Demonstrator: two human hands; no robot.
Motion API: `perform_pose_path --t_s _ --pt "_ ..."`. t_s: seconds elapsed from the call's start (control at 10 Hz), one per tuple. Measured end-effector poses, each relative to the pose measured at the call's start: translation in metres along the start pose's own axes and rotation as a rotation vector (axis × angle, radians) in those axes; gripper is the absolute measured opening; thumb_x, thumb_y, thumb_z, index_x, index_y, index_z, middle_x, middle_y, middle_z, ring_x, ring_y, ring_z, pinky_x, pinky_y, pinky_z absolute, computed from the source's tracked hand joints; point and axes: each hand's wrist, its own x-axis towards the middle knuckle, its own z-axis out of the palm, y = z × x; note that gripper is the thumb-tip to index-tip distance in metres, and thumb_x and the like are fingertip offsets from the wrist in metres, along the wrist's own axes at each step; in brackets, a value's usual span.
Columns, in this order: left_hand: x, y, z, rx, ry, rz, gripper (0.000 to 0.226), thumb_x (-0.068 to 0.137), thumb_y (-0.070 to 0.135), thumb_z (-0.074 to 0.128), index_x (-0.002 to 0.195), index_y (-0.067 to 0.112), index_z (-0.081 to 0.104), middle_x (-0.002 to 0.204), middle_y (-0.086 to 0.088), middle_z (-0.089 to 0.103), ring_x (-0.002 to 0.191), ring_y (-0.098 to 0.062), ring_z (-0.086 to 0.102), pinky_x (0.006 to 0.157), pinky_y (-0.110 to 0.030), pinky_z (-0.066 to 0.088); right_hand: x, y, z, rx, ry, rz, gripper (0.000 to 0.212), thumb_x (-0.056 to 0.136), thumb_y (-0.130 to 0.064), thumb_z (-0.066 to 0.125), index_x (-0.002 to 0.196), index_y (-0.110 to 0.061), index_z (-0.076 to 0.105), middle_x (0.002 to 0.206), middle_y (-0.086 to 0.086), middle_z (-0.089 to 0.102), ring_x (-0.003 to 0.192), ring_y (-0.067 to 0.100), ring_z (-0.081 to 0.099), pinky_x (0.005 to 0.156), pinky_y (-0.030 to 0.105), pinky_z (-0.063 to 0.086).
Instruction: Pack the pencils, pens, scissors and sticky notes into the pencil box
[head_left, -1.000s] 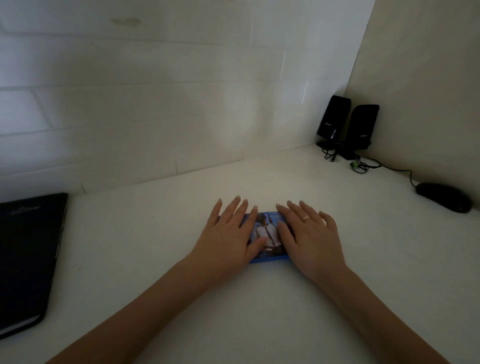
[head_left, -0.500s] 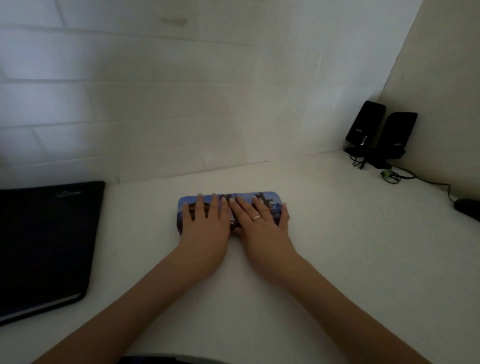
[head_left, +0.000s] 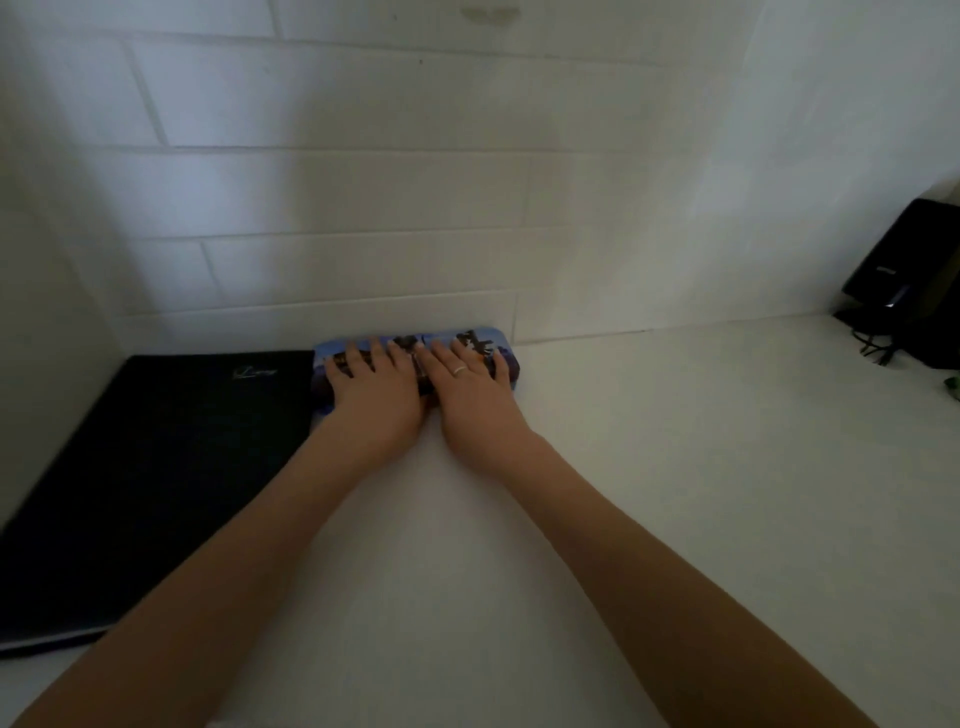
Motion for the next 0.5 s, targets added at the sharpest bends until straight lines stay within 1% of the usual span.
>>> perform_pose_path --t_s 0.1,0.2,0.3,0.4,0.5 --pt "0.006 -0.002 0.004 0.015 -0.007 -0.007 0.061 0.100 0.034 0.024 0.145 0.000 0.000 0.155 -0.024 0.001 0.141 -0.046 0.000 0.110 -0.062 0.007 0.007 0.005 0.008 0.021 0.030 -0.020 0.061 0.093 -0.007 0.032 0.149 -0.023 0.013 0.158 -0.001 0.014 0.146 0.017 0.005 0.117 0.047 -0.006" --pt "0.006 -0.001 0.005 0.006 -0.018 -0.011 0.061 0.100 0.035 0.024 0.145 0.001 -0.001 0.155 -0.024 -0.001 0.141 -0.046 -0.002 0.110 -0.062 0.005 0.006 0.009 0.014 0.055 0.080 -0.038 0.062 0.092 -0.005 0.033 0.149 -0.022 0.016 0.158 -0.001 0.017 0.146 0.016 0.006 0.117 0.044 -0.009" --pt "0.006 -0.004 -0.002 -0.019 -0.101 -0.005 0.072 0.097 0.045 0.027 0.146 0.003 -0.005 0.155 -0.022 -0.007 0.141 -0.044 -0.007 0.111 -0.061 0.002 0.001 0.018 0.011 0.108 0.103 -0.100 0.056 0.094 -0.005 0.034 0.147 -0.020 0.024 0.155 0.000 0.025 0.145 0.016 0.012 0.116 0.035 -0.005" --pt "0.012 -0.015 -0.014 -0.026 -0.247 0.079 0.092 0.087 0.060 0.040 0.147 0.008 -0.006 0.156 -0.019 -0.006 0.143 -0.039 -0.005 0.114 -0.054 0.004 -0.009 0.028 -0.014 0.393 0.022 -0.079 0.040 0.096 -0.007 0.041 0.135 -0.014 0.047 0.144 0.006 0.046 0.135 0.017 0.037 0.109 0.016 0.017" --pt "0.010 -0.039 -0.054 -0.368 -0.270 0.255 0.083 0.078 0.053 0.061 0.143 0.014 0.026 0.141 -0.003 0.041 0.131 -0.023 0.037 0.107 -0.027 0.029 -0.035 0.056 -0.073 0.762 0.196 -0.001 0.027 0.092 -0.004 0.051 0.115 -0.011 0.064 0.113 0.008 0.069 0.101 0.006 0.062 0.094 0.016 0.044"
